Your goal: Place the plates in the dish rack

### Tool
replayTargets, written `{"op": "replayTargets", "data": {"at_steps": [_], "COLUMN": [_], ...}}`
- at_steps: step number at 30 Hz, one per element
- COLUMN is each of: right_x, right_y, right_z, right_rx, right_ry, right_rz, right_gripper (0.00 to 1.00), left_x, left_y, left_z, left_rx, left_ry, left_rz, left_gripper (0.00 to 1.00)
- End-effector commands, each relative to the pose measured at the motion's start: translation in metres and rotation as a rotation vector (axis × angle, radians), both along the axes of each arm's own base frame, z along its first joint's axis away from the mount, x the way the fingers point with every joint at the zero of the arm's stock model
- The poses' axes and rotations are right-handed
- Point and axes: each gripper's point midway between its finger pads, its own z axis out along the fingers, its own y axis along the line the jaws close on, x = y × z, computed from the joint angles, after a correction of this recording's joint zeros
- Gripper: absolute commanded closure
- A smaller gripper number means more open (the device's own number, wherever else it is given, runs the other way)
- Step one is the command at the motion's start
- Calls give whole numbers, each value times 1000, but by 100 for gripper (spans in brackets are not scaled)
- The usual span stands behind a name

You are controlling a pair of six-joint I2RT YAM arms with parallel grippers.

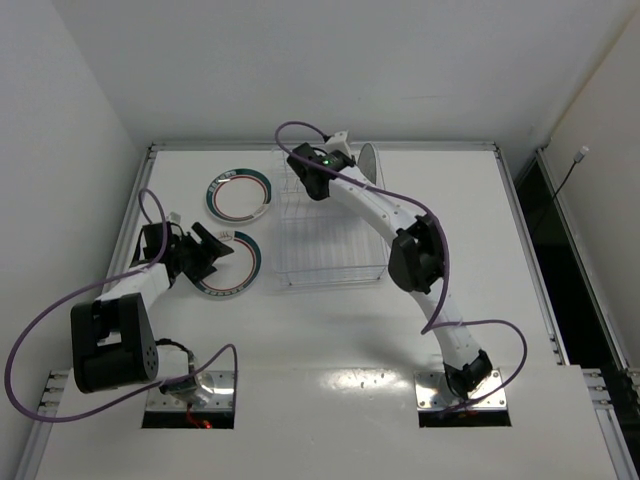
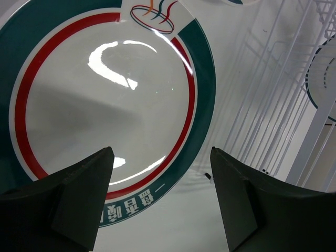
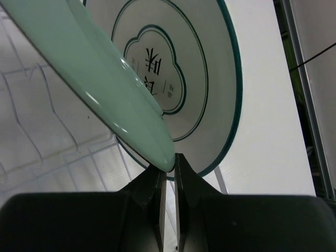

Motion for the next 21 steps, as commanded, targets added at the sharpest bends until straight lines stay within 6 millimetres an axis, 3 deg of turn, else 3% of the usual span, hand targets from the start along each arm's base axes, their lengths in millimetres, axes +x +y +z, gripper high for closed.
{"op": "replayTargets", "data": {"at_steps": [1,6,9,13,21], "right_x": [-4,-1,2,3,4], "right_y": [43,39,32,29,35], "right_z": [-59,-49,-20,-1,-10], "right_rx": [227,246,232,239,263], "right_ry": [105,78,8,-32,-16], "right_rz": [51,35,21,17,28], "right_gripper": [100,100,100,100,100], "left_x": [3,4,4,4,4], "left_y": [-1,0,0,0,0], "left_z": [9,11,11,11,11], "left_rx": [0,8,8,8,8], "left_ry": [-40,-48,-48,-48,-48], "left_rz": [-1,6,6,6,6], "left_gripper": [29,29,29,29,29]}}
